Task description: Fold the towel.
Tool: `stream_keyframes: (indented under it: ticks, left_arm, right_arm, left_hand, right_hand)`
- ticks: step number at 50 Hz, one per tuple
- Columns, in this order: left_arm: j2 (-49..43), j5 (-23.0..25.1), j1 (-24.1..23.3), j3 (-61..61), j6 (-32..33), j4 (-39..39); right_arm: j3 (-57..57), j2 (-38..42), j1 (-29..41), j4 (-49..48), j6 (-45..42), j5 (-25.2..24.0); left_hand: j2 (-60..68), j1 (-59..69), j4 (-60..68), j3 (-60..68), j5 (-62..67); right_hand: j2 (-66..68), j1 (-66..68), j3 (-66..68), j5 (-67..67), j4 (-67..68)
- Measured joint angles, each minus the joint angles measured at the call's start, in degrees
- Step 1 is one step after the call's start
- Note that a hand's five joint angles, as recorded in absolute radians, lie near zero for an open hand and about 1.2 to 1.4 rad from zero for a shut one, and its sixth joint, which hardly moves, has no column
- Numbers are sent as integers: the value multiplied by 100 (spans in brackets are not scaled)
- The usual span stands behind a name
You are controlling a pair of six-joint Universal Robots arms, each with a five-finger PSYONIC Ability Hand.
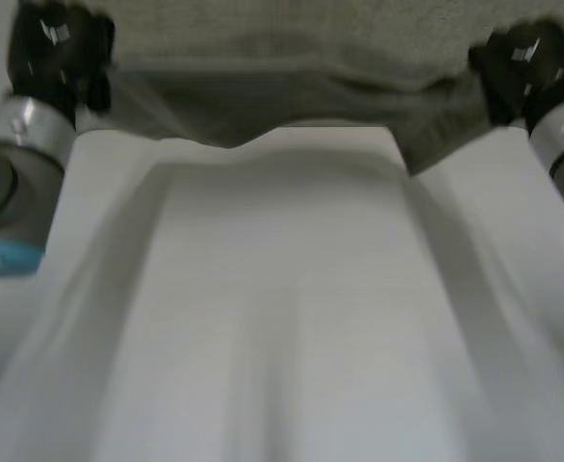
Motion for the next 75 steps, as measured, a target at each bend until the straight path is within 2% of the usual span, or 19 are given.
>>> stream_keyframes:
  ticks: [7,12,17,21,26,32,35,40,43,50,54,63,69,71,73,74,75]
  left_arm:
    - [237,446,244,-2201,46,1078]
    - [304,613,353,-3244,102,1706]
    - [616,705,557,-3955,181,1938]
    - [1265,843,830,-4323,191,1769]
    - [2383,1223,1215,-4527,87,1002]
    - [3115,1718,1408,-4487,-124,64]
    - [3126,1875,1434,-4421,-192,-95]
    - [2490,1969,1381,-4204,-224,109]
    - [1743,1950,1277,-3911,-211,349]
    - [-92,1822,1037,-2729,-151,451]
    - [-1094,1581,926,-1714,-68,258]
    - [-2532,1136,649,256,-17,-290]
    - [-3200,969,562,1213,-14,-646]
    - [-3357,916,551,1427,-13,-747]
    - [-3539,854,525,1650,-9,-907]
    - [-3569,843,516,1687,-8,-939]
    - [-3618,823,494,1745,-3,-996]
  right_arm:
    - [1268,15,-444,160,11,-953]
    - [1948,-91,-725,161,-18,-1301]
    - [2492,-674,-1013,315,2,-1436]
    - [2715,-1388,-1332,766,30,-1471]
    - [2726,-2233,-1760,1722,38,-1661]
    - [2592,-2665,-2095,2490,-2,-2110]
    - [2525,-2643,-2162,2592,-19,-2288]
    - [2340,-2157,-2110,2420,-19,-2390]
    - [2046,-1550,-1937,2207,-10,-2309]
    - [931,46,-1323,2006,0,-1655]
    - [91,1026,-974,1988,14,-1160]
    - [-1365,2446,-532,1761,54,-402]
    - [-1963,2992,-393,1456,51,-57]
    - [-2097,3120,-362,1379,48,28]
    - [-2250,3280,-314,1292,40,156]
    - [-2274,3304,-306,1280,38,178]
    - [-2321,3355,-285,1257,32,236]
  left_hand:
    - [0,0,0,2,0]
    - [0,0,0,4,0]
    - [0,0,0,6,0]
    - [0,0,0,7,0]
    - [0,0,0,9,0]
    - [0,0,0,9,0]
    - [0,0,0,9,0]
    - [0,0,0,10,0]
    - [0,0,0,10,0]
    - [0,0,0,11,35]
    - [0,0,0,13,35]
    - [0,0,0,16,35]
    - [0,0,0,18,35]
    - [-611,-561,-678,-712,-525]
    - [-3061,-2980,-3276,-3186,-2870]
    - [-3543,-3477,-3781,-3676,-3473]
    - [-4593,-4563,-4875,-4726,-4565]
  right_hand:
    - [0,0,0,0,0]
    - [0,0,0,0,0]
    - [0,0,0,0,0]
    - [0,0,0,0,0]
    - [0,0,0,0,0]
    - [0,0,0,0,0]
    - [0,0,0,0,0]
    - [0,0,0,0,0]
    - [1,0,0,0,0]
    - [0,0,0,0,0]
    - [0,1,0,0,0]
    - [0,1,0,1,0]
    - [-81,-92,-76,-67,-58]
    - [-1212,-1325,-1170,-1259,-1202]
    - [-3751,-3687,-3630,-3824,-3638]
    - [-4199,-4126,-4077,-4309,-4085]
    - [-4990,-5004,-4851,-5135,-4854]
